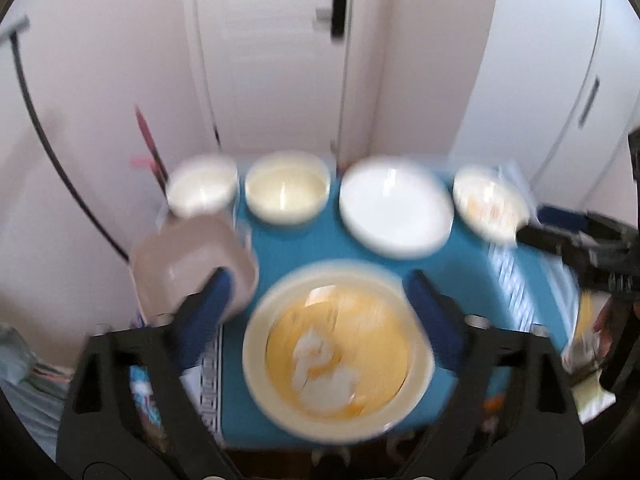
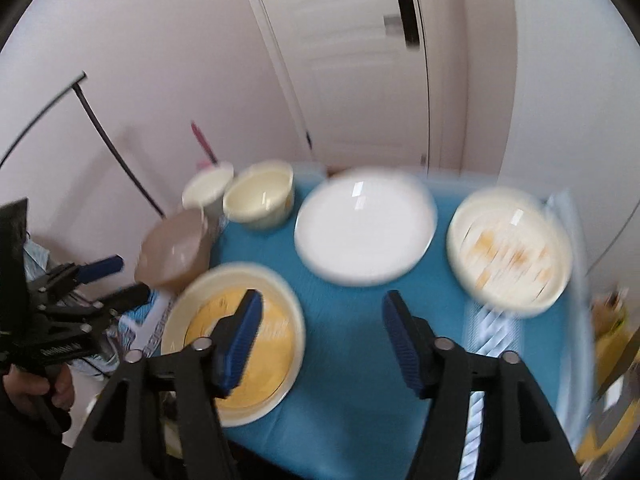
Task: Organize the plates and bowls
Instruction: 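Lower the yellow plate onto the cloth and open the right gripper, then grasp the rim of the plain white plate with the right gripper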
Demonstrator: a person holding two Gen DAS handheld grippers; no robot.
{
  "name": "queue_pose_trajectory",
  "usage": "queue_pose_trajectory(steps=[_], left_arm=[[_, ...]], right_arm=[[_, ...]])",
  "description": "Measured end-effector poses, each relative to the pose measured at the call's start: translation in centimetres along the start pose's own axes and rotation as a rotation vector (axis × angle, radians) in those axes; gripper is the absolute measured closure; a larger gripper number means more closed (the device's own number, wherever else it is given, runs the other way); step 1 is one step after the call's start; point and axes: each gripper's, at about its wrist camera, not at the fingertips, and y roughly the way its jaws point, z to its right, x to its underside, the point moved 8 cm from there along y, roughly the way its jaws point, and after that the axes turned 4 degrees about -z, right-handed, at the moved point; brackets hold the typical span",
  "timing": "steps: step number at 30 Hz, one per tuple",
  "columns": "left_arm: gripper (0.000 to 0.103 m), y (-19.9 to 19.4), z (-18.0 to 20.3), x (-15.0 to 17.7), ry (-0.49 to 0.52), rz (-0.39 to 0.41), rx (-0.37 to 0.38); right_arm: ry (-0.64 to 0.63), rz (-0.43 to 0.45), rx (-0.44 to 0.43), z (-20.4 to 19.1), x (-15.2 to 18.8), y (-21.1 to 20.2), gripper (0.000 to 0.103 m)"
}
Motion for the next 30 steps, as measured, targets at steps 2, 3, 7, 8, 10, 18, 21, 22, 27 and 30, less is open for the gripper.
queue_pose_trajectory(steps=[2,3,7,8,10,18,21,22,27,30], left_arm=[[0.0,-1.9,1.5,-2.1,-0.005,0.091,-0.019],[0.0,-2.4,2.5,-3.3,-0.005,0.117,-0.018],[0.0,-2.4,4.8,-6.0,-0.047,0.132,-0.012],[0.0,-2.0,5.3,-6.3,-0.063,0.125,-0.014],[0.0,-0.8,6.3,-6.7,-0.113,0.107,-0.016],[0.0,6.7,5.8,-4.6,-0.356,-0.049,0.012],[0.0,10.6,4.9,-3.2,-0.394,-0.133,0.012],[0.0,12.0,4.7,-2.7,-0.41,-0.163,0.014],[0.01,17.6,3.1,-0.9,-0.447,-0.265,0.028],[0.019,20.2,2.8,-0.1,-0.437,-0.318,0.029]], right_arm=[[-0.021,0.057,-0.009,1.1,-2.0,-2.2,0.0],[-0.034,0.089,-0.016,1.7,-3.0,-3.4,0.0],[-0.076,0.109,-0.001,4.4,-5.9,-5.5,0.0],[-0.09,0.096,0.008,5.3,-6.6,-5.5,0.0],[-0.121,0.069,0.02,7.0,-8.2,-5.2,0.0],[-0.153,-0.096,-0.033,12.2,-11.3,2.2,0.0],[-0.151,-0.2,-0.054,13.3,-11.1,6.6,0.0],[-0.149,-0.236,-0.074,13.4,-10.9,8.3,0.0],[-0.127,-0.329,-0.169,12.9,-9.4,14.3,0.006],[-0.141,-0.384,-0.208,11.9,-8.2,17.4,0.026]])
